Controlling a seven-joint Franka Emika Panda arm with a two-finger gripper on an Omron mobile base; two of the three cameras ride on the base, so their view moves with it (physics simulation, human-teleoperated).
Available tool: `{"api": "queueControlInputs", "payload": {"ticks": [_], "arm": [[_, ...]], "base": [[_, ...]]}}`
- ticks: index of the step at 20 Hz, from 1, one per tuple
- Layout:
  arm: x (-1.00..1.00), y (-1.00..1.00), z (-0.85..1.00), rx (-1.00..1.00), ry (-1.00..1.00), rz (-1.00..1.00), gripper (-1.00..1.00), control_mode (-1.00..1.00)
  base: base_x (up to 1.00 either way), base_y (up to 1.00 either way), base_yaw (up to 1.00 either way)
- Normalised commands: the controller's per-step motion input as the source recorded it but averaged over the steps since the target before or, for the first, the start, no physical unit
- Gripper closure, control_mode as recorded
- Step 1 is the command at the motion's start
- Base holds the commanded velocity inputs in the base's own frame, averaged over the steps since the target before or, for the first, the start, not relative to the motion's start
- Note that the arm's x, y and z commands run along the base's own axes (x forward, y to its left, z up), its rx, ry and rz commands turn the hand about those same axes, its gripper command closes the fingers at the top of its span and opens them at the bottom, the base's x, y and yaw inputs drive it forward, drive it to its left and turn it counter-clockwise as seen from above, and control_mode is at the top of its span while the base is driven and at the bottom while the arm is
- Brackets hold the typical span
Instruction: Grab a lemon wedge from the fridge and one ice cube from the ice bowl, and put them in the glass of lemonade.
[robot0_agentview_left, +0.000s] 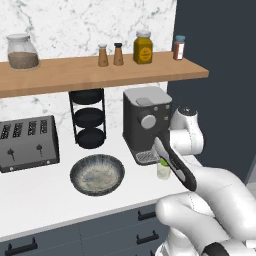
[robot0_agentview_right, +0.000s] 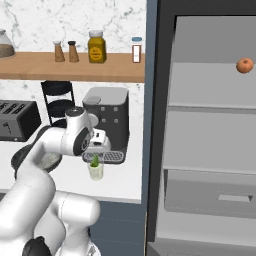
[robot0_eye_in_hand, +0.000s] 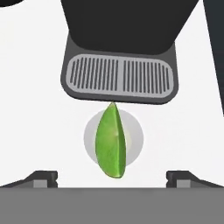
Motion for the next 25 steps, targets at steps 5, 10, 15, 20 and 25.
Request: {"api": "queueControlInputs", "payload": {"ticks": [5, 10, 15, 20, 25], "arm": [[-0.59, 0.0, 0.41, 0.03, -0.03, 0.0, -1.0, -1.0], [-0.61, 0.01, 0.65, 0.07, 0.0, 0.0, -1.0, -1.0], [-0.49, 0.0, 0.67, 0.08, -0.01, 0.0, -1.0, -1.0], [-0.33, 0.16, 0.72, 0.05, -0.03, -0.03, -1.0, -1.0], [-0.24, 0.36, 0.57, 0.0, 0.0, -0.08, -1.0, -1.0]], "base": [[0.0, 0.0, 0.0], [0.0, 0.0, 0.0], [0.0, 0.0, 0.0], [0.0, 0.0, 0.0], [0.0, 0.0, 0.0]]}}
